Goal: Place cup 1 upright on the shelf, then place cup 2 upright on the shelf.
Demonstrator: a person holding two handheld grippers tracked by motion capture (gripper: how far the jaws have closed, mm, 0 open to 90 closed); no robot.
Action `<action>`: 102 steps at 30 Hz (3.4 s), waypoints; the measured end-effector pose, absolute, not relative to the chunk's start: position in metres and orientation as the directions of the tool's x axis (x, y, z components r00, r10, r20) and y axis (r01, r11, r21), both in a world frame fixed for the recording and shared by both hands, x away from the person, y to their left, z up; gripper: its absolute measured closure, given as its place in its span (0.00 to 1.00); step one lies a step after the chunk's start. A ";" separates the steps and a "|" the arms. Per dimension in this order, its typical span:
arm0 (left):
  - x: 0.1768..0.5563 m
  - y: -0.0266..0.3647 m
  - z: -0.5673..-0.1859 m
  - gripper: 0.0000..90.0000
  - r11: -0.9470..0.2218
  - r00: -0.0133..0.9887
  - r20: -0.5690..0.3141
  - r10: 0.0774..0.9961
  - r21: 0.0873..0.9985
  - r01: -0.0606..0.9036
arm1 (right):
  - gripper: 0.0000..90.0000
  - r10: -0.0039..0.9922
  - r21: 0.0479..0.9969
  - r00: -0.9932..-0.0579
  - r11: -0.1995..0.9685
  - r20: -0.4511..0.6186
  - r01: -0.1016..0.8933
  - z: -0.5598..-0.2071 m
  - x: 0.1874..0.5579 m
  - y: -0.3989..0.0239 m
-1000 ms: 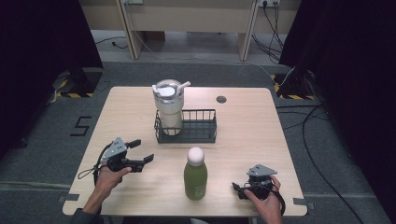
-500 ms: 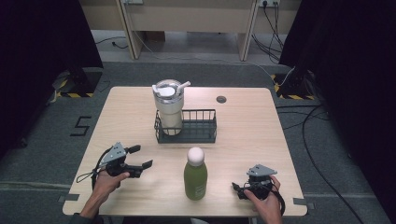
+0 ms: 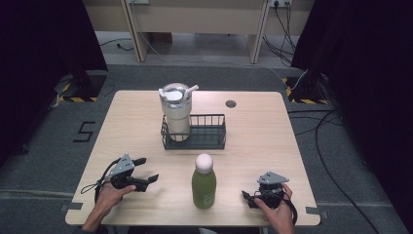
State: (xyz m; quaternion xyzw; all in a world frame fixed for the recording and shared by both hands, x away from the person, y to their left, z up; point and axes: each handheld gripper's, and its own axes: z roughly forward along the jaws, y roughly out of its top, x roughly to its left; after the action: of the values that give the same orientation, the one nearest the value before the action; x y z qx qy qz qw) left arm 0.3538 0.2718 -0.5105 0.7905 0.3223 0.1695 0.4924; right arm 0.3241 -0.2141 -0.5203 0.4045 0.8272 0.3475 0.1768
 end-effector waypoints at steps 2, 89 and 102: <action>0.353 0.273 -0.512 0.16 -0.312 0.734 -0.054 0.677 0.882 0.353 | 0.10 0.792 0.718 -0.610 0.431 -0.011 0.547 -0.520 0.324 -0.214; 0.347 0.270 -0.526 0.15 -0.477 0.734 -0.013 0.679 0.752 0.455 | 0.18 0.601 0.867 -0.799 0.389 0.017 0.311 -0.473 0.269 -0.153; 0.347 0.270 -0.526 0.15 -0.474 0.733 -0.016 0.680 0.753 0.457 | 0.19 0.555 0.894 -0.831 0.357 0.030 0.271 -0.471 0.266 -0.138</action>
State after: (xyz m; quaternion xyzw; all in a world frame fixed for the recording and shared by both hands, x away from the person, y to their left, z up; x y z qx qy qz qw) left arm 0.3466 0.2697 -0.5259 0.8463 0.3358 0.1443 0.3875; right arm 0.2660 -0.1384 -0.4706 0.2545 0.8116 0.5067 0.1403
